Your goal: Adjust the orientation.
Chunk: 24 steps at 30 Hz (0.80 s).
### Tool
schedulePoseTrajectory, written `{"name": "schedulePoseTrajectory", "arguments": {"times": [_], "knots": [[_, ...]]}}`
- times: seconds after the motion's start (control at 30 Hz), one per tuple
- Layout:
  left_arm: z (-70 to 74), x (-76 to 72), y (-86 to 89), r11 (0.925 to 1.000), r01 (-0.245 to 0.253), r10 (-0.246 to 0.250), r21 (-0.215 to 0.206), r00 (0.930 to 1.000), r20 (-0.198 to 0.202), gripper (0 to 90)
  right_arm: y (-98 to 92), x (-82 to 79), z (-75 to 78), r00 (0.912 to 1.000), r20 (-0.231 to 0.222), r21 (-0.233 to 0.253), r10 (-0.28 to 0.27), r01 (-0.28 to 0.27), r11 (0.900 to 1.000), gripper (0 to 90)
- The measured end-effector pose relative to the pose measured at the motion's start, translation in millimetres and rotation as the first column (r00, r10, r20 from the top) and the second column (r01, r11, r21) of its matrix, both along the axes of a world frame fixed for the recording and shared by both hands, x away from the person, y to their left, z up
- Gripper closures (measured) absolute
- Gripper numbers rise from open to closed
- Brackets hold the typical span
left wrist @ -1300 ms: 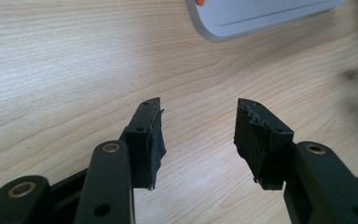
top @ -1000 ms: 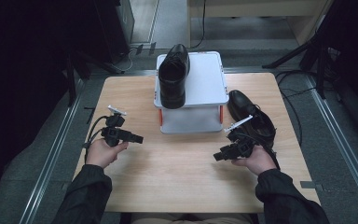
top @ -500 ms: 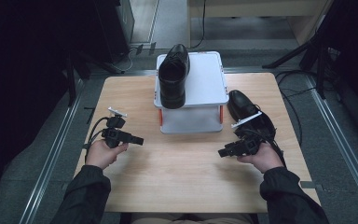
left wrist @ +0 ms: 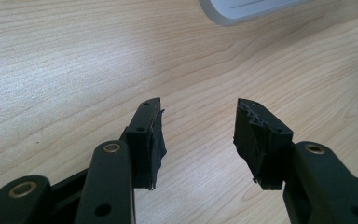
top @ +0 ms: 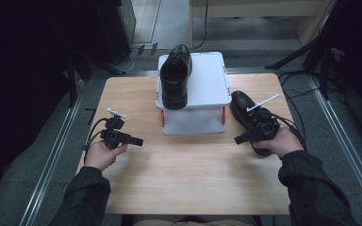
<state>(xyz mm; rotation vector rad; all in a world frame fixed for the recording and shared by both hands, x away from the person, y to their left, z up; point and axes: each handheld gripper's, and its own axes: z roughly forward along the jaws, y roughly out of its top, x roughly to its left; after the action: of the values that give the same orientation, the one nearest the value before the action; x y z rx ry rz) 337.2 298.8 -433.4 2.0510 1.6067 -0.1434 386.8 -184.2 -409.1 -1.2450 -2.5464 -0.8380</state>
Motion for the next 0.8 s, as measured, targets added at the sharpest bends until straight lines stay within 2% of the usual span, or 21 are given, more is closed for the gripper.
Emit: {"name": "schedulePoseTrajectory", "arguments": {"times": [0.23, 0.3, 0.4, 0.5, 0.6, 0.8], "knots": [[-0.8, 0.7, -0.5, 0.9999, 0.011, -0.011, -0.002, 0.9999, -0.004, 51.4, -15.7, 14.2, 24.4, 0.9998, -0.004, -0.073, -0.017, 0.017, 0.997, 54.2], [-1.1, 0.8, -0.1, 0.9999, -0.004, 0.004, -0.010, 1.0000, -0.004, 51.4, -20.2, 19.0, 29.8, 0.9997, 0.002, -0.094, -0.024, 0.024, 0.995, 54.6], [-1.5, 1.3, 1.6, 1.0000, 0.002, -0.002, -0.004, 1.0000, -0.010, 51.4, -26.2, 25.8, 34.0, 0.9993, 0.008, -0.124, -0.036, 0.037, 0.992, 55.7], [-1.8, 1.5, 2.0, 1.0000, -0.002, 0.002, -0.009, 0.9999, -0.010, 51.4, -30.7, 32.5, 29.6, 0.9980, -0.007, -0.166, -0.063, 0.061, 0.984, 56.7], [-1.9, 1.4, 2.3, 1.0000, -0.001, 0.001, -0.010, 0.9999, -0.010, 51.3, -32.9, 39.3, 17.9, 0.9972, -0.012, -0.208, -0.073, 0.069, 0.976, 59.0], [-1.6, 1.4, 3.3, 0.9999, 0.003, -0.003, -0.010, 0.9999, -0.010, 51.3, -32.6, 49.3, -0.4, 0.9900, -0.075, -0.185, -0.119, 0.103, 0.977, 75.8]]}}
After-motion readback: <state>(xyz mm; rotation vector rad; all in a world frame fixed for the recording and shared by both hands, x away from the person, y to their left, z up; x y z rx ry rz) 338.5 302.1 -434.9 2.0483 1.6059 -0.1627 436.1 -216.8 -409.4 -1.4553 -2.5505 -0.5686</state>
